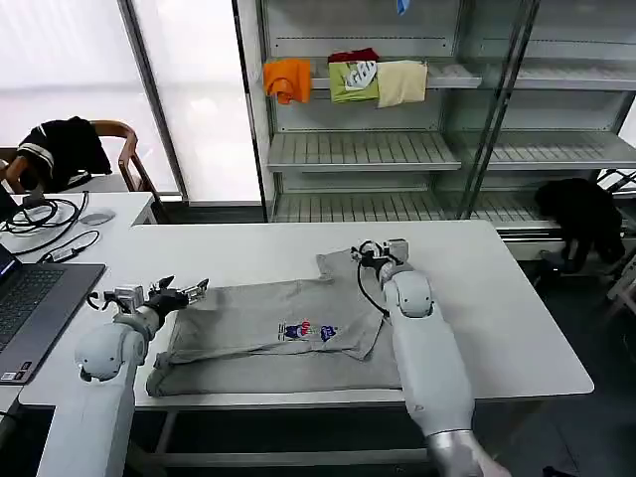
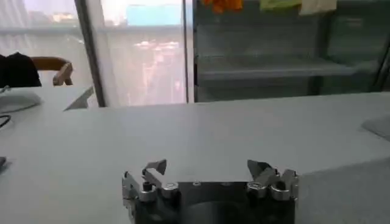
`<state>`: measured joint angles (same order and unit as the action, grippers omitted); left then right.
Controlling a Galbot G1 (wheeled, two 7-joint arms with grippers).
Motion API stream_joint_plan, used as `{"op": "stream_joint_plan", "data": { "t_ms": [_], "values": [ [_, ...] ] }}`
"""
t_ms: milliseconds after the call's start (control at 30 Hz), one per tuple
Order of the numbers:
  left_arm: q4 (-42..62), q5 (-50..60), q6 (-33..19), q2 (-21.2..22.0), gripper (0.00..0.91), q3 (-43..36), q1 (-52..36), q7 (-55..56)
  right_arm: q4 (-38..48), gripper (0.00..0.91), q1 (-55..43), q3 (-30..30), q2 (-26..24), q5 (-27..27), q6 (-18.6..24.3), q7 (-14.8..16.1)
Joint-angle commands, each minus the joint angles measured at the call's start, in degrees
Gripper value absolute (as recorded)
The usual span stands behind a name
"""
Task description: Fold and organize the clothes.
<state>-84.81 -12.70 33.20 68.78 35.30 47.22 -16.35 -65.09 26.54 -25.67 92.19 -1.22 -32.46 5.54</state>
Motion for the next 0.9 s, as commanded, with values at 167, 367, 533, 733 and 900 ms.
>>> {"op": "stream_joint_plan", "data": {
  "t_ms": [167, 367, 533, 733, 900],
  "values": [
    [2.6, 2.6, 0.0, 0.2, 0.907, -1.1, -0.1, -1.6, 5.3, 0.655, -1.7, 0.6, 2.4, -3.3, -0.7, 1.0],
    [2.8, 2.5, 0.0, 0.3, 0.071, -0.8, 0.2, -1.7, 5.1, 0.0, -0.7, 0.4, 2.8, -3.2, -0.7, 1.8],
    [3.0, 2.9, 0.1, 0.2, 0.01, -0.8, 0.5, -2.2, 4.3, 0.0, -0.4, 0.5, 2.6, -3.2, -0.7, 1.7],
    [2.9, 2.8, 0.0, 0.5, 0.0, -0.8, 0.5, -2.6, 3.1, 0.0, 0.2, 0.6, 2.3, -2.4, -0.7, 2.8],
    [2.3, 2.1, -0.1, 0.7, 0.0, -0.8, 0.2, -2.6, 1.5, 0.0, 1.0, 0.7, 2.3, 0.1, 1.7, 2.4]
  ]
}}
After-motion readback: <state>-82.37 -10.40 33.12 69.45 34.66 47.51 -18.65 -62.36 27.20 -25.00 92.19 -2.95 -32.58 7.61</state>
